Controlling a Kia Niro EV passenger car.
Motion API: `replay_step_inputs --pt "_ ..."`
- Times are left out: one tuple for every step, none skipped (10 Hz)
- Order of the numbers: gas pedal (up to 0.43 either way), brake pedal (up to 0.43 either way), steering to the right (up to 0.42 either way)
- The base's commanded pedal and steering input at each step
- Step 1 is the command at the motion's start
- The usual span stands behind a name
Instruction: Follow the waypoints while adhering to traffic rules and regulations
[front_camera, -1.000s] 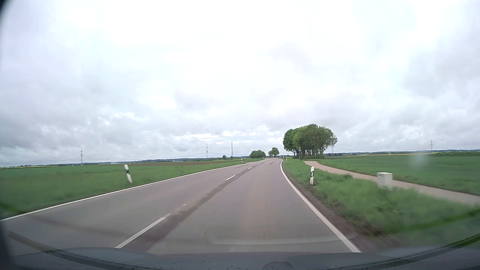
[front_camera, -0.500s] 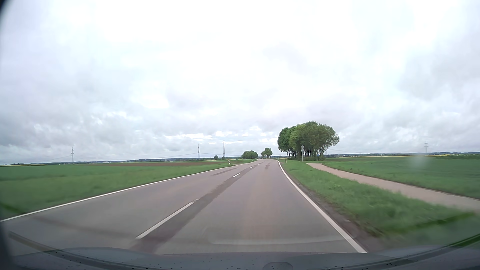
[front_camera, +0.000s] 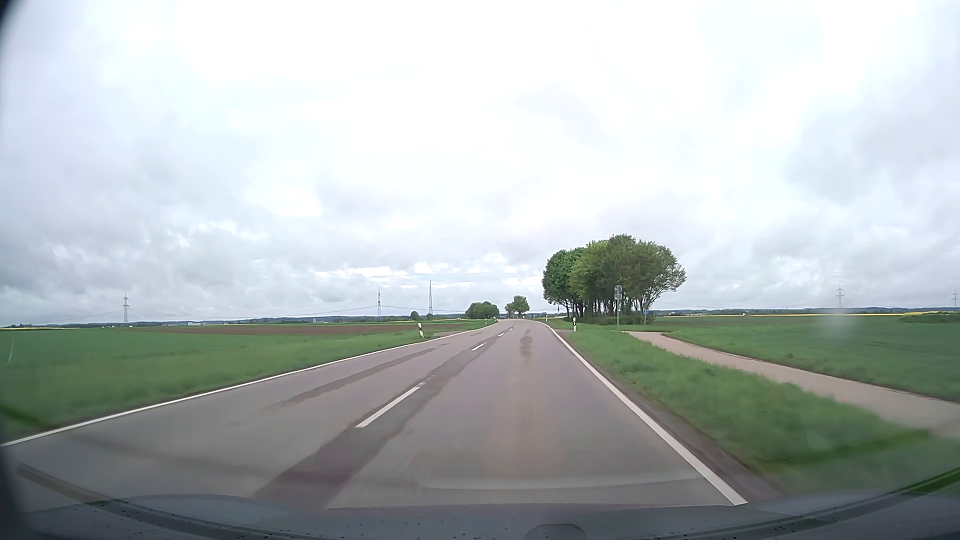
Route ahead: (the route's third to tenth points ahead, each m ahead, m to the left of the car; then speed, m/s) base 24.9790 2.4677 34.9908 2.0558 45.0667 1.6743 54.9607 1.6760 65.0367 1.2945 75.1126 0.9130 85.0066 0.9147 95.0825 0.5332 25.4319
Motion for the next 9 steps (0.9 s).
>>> replay_step_inputs --pt "0.268 0.0 0.016" --pt "0.268 0.0 0.015" --pt "0.268 0.0 0.012" --pt "0.268 0.0 0.01" --pt "0.268 0.0 0.01" --pt "0.268 0.0 0.009" --pt "0.268 0.0 0.008" --pt "0.268 0.0 0.006" --pt "0.268 0.0 0.004"
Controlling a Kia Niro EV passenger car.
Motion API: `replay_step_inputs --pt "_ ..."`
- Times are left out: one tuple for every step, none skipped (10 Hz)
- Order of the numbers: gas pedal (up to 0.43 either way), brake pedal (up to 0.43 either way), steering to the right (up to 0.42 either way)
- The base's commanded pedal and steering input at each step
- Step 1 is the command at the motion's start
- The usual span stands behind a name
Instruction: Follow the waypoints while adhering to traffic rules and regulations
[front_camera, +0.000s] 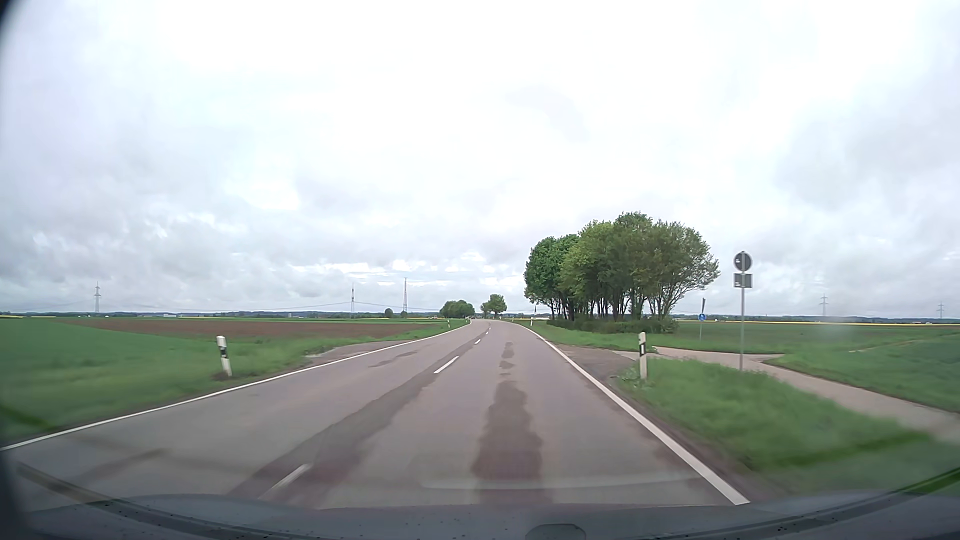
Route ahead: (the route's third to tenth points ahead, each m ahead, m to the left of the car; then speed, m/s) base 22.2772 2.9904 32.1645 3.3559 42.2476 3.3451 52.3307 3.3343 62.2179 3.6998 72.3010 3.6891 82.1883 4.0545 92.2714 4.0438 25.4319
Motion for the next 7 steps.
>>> replay_step_inputs --pt "0.268 0.0 0.002" --pt "0.268 0.0 0.001" --pt "0.268 0.0 0.001" --pt "0.268 0.0 0.001" --pt "0.268 0.0 -0.001" --pt "0.268 0.0 -0.003" --pt "0.299 0.0 -0.004"
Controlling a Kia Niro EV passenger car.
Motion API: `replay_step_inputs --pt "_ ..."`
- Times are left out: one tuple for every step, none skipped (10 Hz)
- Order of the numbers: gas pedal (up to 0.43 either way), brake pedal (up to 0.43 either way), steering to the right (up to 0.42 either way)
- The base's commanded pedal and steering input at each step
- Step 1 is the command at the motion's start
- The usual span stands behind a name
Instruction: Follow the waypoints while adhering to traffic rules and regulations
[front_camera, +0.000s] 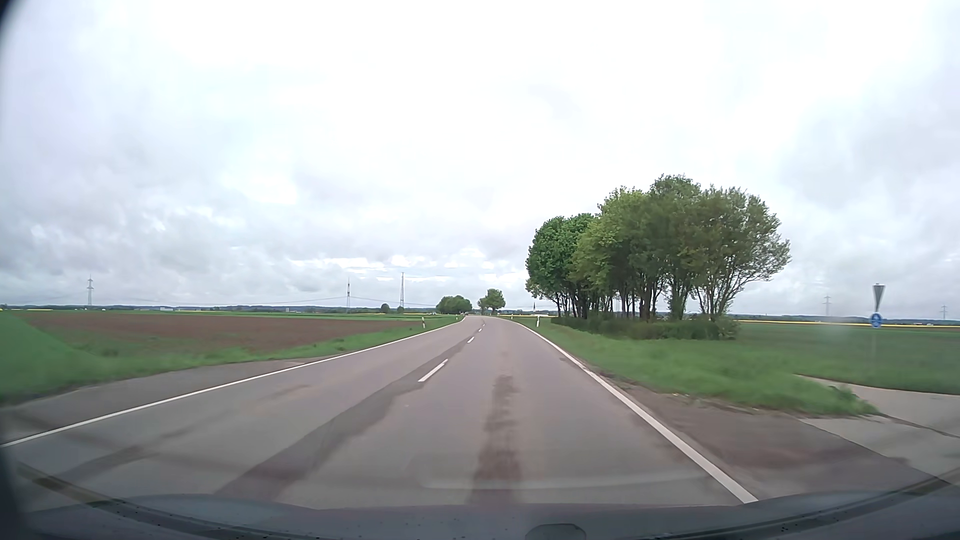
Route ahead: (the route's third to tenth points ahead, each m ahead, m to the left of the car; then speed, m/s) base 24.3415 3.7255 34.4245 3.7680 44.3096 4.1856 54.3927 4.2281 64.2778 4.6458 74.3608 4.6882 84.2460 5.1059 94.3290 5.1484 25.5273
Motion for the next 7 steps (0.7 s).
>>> replay_step_inputs --pt "0.319 0.0 -0.004" --pt "0.319 0.0 -0.004" --pt "0.319 0.0 -0.003" --pt "0.319 0.0 -0.002" --pt "0.319 0.0 -0.001" --pt "0.319 0.0 -0.001" --pt "0.319 0.0 -0.002"
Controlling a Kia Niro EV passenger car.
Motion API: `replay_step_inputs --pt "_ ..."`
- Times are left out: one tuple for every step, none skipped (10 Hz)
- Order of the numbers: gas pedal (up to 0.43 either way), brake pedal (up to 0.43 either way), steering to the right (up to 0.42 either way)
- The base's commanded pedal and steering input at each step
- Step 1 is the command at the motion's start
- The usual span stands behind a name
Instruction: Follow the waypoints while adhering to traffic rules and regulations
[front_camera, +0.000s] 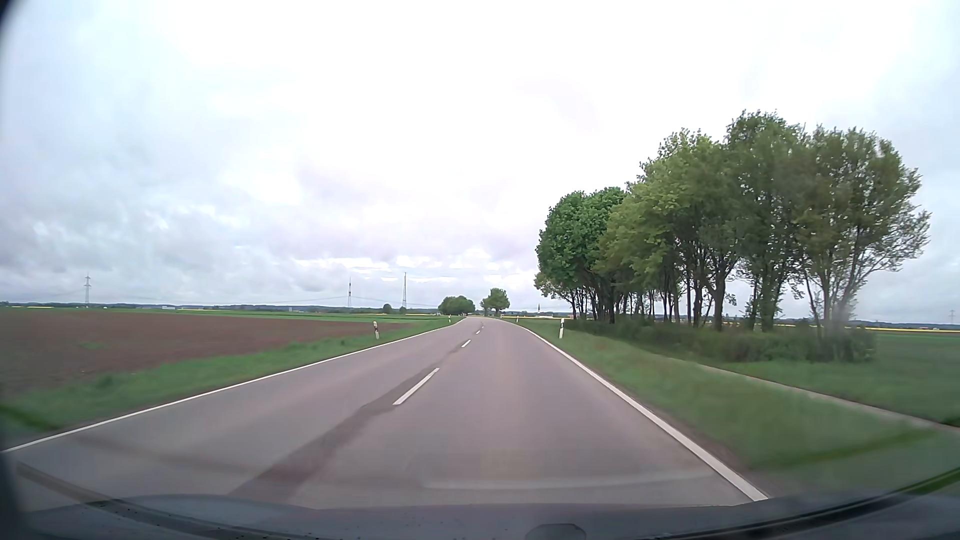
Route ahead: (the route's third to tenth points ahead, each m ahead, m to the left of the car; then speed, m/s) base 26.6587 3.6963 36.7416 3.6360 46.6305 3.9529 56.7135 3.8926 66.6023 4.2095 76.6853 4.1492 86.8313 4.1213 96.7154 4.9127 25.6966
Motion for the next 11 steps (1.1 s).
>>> replay_step_inputs --pt "0.319 0.0 -0.002" --pt "0.319 0.0 -0.002" --pt "0.319 0.0 -0.002" --pt "0.319 0.0 -0.003" --pt "0.319 0.0 -0.003" --pt "0.319 0.0 -0.004" --pt "0.319 0.0 -0.004" --pt "0.319 0.0 -0.005" --pt "0.319 0.0 -0.006" --pt "0.319 0.0 -0.006" --pt "0.319 0.0 -0.006"
